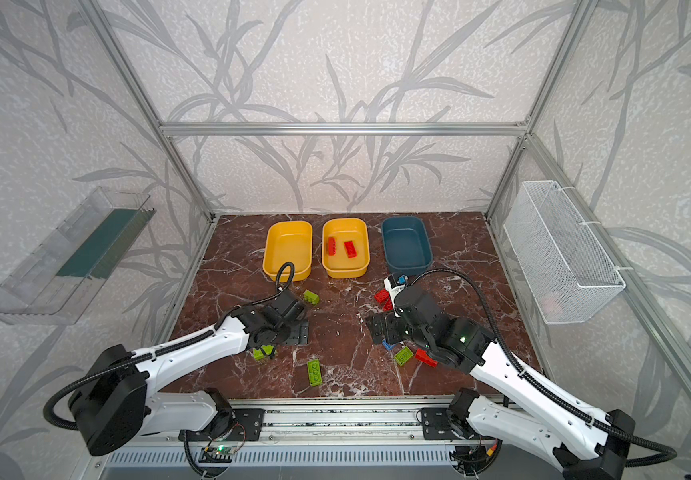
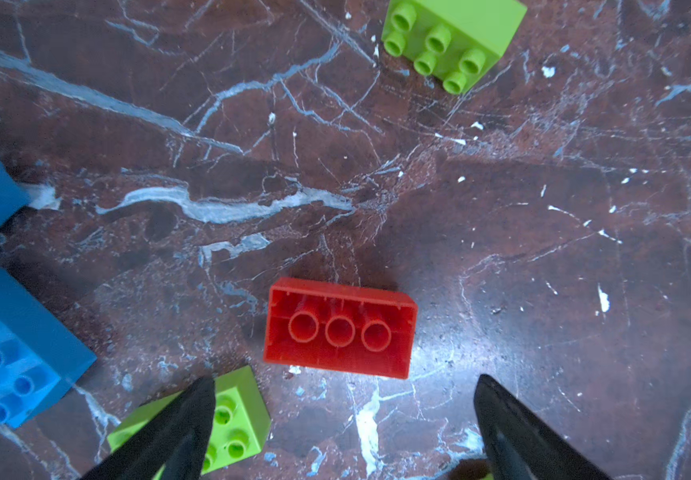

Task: Sort the legos into containers by color
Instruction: 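Move the left gripper back to another red brick and grasp it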

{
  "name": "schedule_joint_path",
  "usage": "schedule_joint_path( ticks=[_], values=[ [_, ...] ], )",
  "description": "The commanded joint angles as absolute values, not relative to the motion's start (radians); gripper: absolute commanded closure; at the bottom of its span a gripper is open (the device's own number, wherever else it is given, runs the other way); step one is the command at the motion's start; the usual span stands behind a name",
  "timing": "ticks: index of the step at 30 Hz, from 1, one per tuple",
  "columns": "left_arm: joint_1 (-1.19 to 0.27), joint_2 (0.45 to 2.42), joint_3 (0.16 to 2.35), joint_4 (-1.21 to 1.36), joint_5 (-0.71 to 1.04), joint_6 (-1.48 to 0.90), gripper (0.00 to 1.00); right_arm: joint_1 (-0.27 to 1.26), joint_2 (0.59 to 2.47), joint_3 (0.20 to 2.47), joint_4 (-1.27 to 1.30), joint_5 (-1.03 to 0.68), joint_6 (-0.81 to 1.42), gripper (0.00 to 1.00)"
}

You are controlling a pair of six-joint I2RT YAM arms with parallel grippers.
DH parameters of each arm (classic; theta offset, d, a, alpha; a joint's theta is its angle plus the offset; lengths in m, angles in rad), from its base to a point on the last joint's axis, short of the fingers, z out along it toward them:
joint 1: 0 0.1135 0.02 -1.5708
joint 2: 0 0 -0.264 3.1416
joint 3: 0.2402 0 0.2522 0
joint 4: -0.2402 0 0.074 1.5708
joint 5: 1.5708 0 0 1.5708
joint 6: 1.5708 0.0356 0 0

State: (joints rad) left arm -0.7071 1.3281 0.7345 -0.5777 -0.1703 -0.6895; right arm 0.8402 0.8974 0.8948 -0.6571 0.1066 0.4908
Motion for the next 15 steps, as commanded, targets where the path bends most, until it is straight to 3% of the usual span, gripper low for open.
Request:
schedule_joint_path(
  ticks=[1,8,15],
  values=[
    [-0.706,1.378,0.732,-0.548,-0.194,-0.676,0.03,0.849,0.874,0.911,-0.694,0.146,0.511,0.01],
    [-0.701,1.480,0.766,-0.528,-0.198,-0.660,0.07,0.850,0.867,0.899,-0.695,0.166,0.511,0.01],
    [-0.687,1.523,0.772,-0.515,-0.196,-0.656,0.24,0.850,0.877,0.897,-0.691,0.181,0.496,0.01]
  ],
)
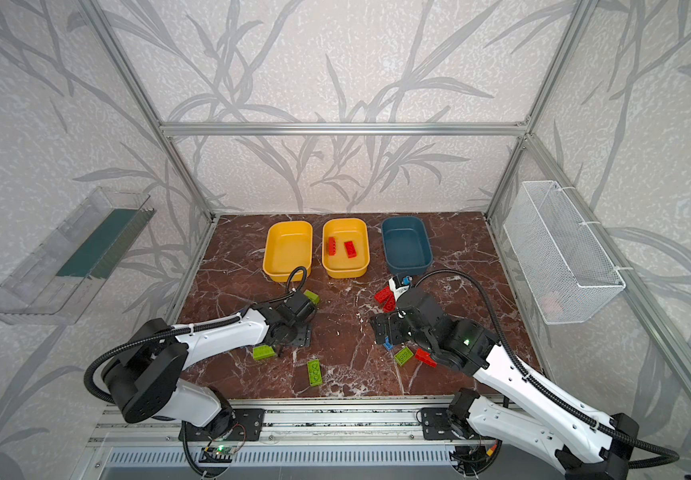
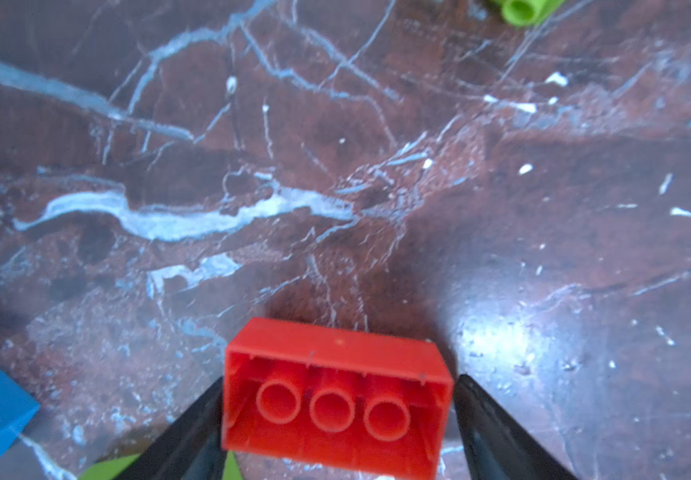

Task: Sort the legos into containers by color
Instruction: 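Move the left gripper back to another red brick and grasp it, then carry the red brick into the middle yellow bin and release it with the left gripper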

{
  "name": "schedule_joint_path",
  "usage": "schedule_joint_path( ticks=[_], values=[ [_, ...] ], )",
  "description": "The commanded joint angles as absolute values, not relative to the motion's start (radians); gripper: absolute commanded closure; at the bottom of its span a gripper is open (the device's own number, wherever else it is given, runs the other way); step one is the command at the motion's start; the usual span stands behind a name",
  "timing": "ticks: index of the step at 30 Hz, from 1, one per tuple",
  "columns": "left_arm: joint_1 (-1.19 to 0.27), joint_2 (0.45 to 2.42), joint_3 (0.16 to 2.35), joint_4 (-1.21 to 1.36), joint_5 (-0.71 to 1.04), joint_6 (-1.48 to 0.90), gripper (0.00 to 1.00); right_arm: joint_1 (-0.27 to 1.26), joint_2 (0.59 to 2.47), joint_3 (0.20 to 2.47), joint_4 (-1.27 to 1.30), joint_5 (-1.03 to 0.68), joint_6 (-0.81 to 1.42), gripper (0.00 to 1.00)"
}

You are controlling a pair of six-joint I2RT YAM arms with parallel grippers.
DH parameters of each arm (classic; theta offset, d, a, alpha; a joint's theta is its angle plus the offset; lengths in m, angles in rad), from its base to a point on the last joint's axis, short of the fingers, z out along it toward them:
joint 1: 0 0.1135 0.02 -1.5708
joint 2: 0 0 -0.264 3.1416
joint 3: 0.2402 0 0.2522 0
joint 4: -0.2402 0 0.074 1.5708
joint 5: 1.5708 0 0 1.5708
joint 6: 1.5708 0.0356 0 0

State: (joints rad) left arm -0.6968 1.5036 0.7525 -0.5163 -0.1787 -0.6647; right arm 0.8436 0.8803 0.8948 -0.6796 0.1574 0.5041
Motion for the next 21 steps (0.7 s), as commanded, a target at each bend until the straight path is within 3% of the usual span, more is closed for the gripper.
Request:
schedule_joint_path(
  ticks=[1,10,21],
  values=[
    [-0.687,1.531,0.776,-0.515,-0.196,-0.654,0.27,0.850,0.880,0.897,-0.689,0.183,0.494,0.01],
    [-0.678,1.566,0.850,-0.565,-0.185,-0.644,0.56,0.849,0.902,0.905,-0.678,0.184,0.485,0.01],
    [-0.670,1.678,1.274,-0.703,-0.224,-0.537,0.58,0.828,0.896,0.899,-0.677,0.232,0.460,0.01]
  ],
)
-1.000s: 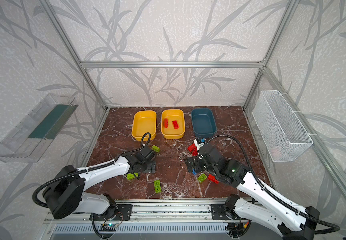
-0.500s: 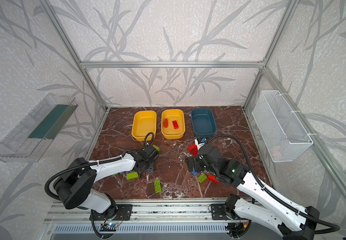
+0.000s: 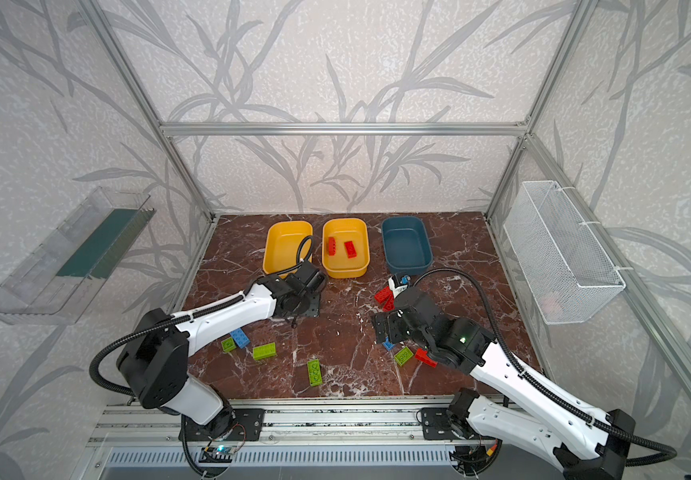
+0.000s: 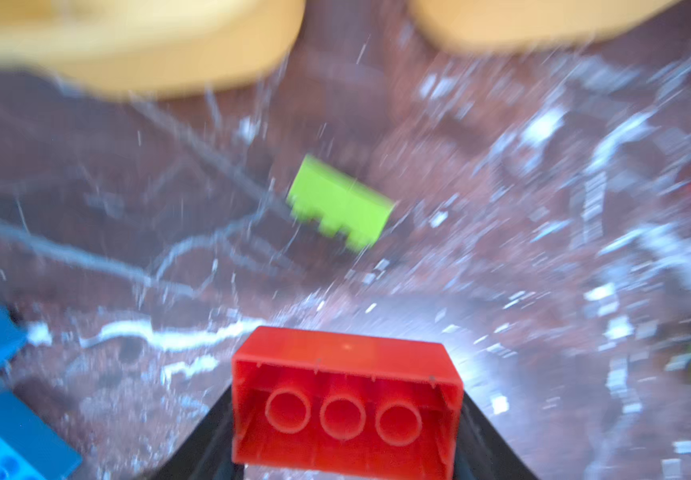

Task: Sort the legos into containers by color
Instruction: 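Carry the red brick into the middle yellow bin and release it with the left gripper, then withdraw the left gripper while the right gripper lowers toward a red brick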

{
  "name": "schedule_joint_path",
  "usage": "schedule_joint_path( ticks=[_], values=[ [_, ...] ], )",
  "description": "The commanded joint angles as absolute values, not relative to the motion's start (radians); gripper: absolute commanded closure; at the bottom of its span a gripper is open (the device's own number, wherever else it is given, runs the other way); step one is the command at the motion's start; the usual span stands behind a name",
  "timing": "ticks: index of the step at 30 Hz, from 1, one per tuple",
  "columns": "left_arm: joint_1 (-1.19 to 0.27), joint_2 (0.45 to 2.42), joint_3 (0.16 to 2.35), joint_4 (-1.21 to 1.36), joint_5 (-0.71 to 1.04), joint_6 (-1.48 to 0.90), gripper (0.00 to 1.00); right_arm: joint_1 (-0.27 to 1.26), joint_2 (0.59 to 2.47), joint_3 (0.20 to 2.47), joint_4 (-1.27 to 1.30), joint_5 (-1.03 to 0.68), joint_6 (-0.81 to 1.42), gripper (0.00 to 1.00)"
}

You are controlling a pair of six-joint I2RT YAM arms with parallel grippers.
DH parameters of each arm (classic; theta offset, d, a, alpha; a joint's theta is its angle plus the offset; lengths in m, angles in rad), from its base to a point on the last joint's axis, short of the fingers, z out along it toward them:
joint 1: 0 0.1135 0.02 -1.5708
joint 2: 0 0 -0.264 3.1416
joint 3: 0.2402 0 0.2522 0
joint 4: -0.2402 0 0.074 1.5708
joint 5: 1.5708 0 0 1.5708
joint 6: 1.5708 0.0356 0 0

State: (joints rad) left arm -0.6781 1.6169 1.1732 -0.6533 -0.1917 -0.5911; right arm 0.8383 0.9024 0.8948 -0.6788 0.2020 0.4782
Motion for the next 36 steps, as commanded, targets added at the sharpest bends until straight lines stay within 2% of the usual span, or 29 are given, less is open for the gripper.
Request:
schedule_joint_path(
  ticks=[1,8,19,23,24,26,28,31,36],
  values=[
    [-0.665,1.710,1.336,-0.718,-0.220,-0.527,0.57,0.818,0.894,0.899,-0.678,0.230,0.456,0.01],
    [-0.594,2.006,1.757,-0.791,-0.166,-0.482,0.58,0.712,0.876,0.893,-0.677,0.181,0.422,0.01],
    [-0.488,2.543,2.593,-0.997,-0.073,-0.468,0.57,0.507,0.895,0.860,-0.616,0.040,0.395,0.01],
    [-0.460,2.622,2.659,-0.917,-0.006,-0.499,0.48,0.478,0.918,0.852,-0.602,0.022,0.392,0.01],
    [-0.454,2.626,2.657,-0.894,0.015,-0.514,0.43,0.474,0.922,0.846,-0.597,0.020,0.394,0.01],
    [-0.442,2.638,2.656,-0.847,0.055,-0.536,0.27,0.467,0.926,0.829,-0.590,0.020,0.402,0.01],
    [-0.440,2.640,2.663,-0.820,0.082,-0.547,0.19,0.461,0.931,0.817,-0.590,0.021,0.407,0.01],
    [-0.443,2.623,2.665,-0.799,0.115,-0.557,0.13,0.453,0.939,0.810,-0.595,0.029,0.406,0.01],
    [-0.458,2.543,2.637,-0.821,0.151,-0.555,0.11,0.451,0.975,0.816,-0.584,0.017,0.400,0.01]
  ],
)
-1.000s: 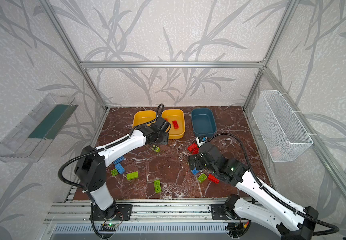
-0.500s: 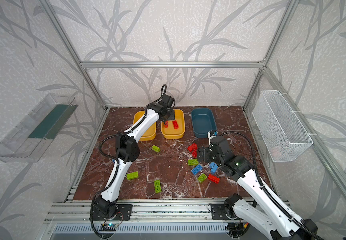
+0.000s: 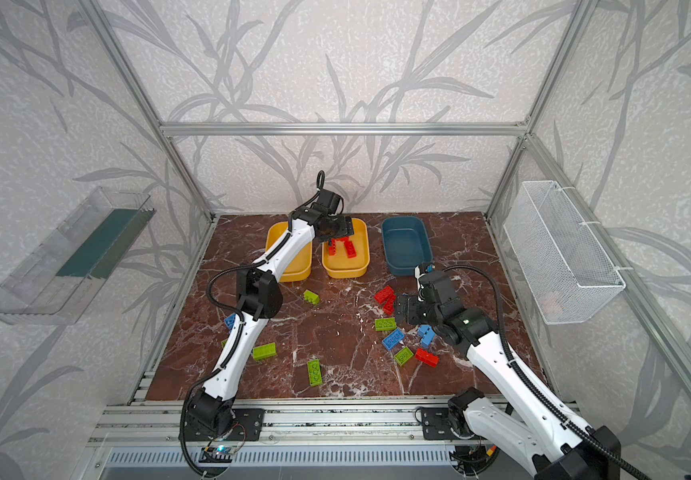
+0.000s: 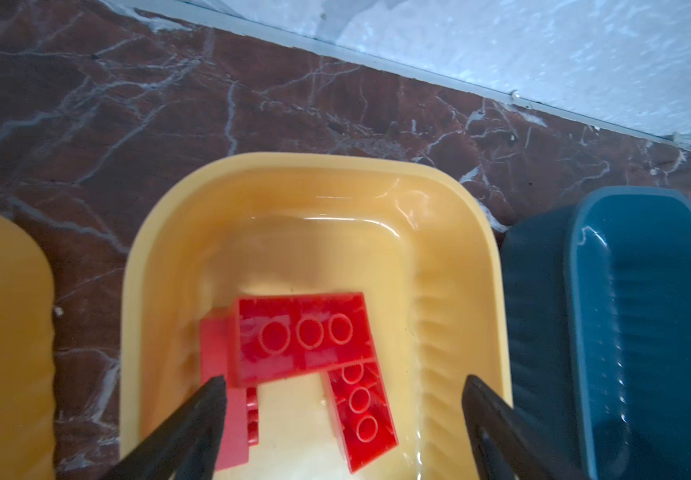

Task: Sort the legos into containers by color
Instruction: 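Withdraw the left gripper while the right gripper lowers toward a red brick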

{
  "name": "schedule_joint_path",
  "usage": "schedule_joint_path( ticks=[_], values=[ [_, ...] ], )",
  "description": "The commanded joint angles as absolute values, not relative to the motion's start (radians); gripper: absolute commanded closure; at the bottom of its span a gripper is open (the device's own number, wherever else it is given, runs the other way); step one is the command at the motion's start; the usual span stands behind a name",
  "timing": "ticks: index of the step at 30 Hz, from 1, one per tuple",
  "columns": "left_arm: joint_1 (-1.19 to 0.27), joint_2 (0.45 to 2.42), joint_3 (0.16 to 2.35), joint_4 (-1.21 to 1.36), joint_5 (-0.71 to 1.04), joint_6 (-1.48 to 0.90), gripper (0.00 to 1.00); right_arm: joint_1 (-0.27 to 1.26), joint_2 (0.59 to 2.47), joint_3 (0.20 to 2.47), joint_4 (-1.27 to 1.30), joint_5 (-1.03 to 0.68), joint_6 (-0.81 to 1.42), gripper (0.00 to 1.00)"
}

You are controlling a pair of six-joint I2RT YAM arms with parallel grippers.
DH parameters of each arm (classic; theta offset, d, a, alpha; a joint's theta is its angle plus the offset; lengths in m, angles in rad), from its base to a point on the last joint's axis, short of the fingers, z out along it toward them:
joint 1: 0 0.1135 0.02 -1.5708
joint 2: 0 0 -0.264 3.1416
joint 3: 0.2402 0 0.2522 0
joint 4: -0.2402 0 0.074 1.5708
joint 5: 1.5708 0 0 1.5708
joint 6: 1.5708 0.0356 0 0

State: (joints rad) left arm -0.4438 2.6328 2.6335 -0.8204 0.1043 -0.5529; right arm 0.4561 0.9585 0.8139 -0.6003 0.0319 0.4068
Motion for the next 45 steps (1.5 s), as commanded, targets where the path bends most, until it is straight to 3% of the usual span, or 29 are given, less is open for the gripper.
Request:
schedule_joint_path(
  ticks=[1,9,16,23,32,45],
  values=[
    [-0.465,2.511,2.599,-0.816,0.153,-0.549,0.11,0.451,0.985,0.816,-0.577,0.007,0.399,0.01],
    [-0.531,2.112,2.012,-0.634,0.082,-0.511,0.11,0.451,1.010,0.784,-0.590,0.011,0.464,0.00],
    [-0.580,1.715,1.440,-0.477,0.023,-0.555,0.10,0.454,0.976,0.724,-0.731,0.127,0.595,0.04],
    [-0.624,1.413,1.072,-0.416,-0.025,-0.618,0.08,0.466,0.908,0.613,-0.833,0.175,0.765,0.04],
    [-0.627,1.291,0.884,-0.394,-0.015,-0.635,0.08,0.472,0.811,0.514,-0.836,0.176,0.897,0.04],
    [-0.629,1.282,0.827,-0.361,0.023,-0.627,0.07,0.492,0.831,0.462,-0.831,0.174,0.963,0.10]
  ],
)
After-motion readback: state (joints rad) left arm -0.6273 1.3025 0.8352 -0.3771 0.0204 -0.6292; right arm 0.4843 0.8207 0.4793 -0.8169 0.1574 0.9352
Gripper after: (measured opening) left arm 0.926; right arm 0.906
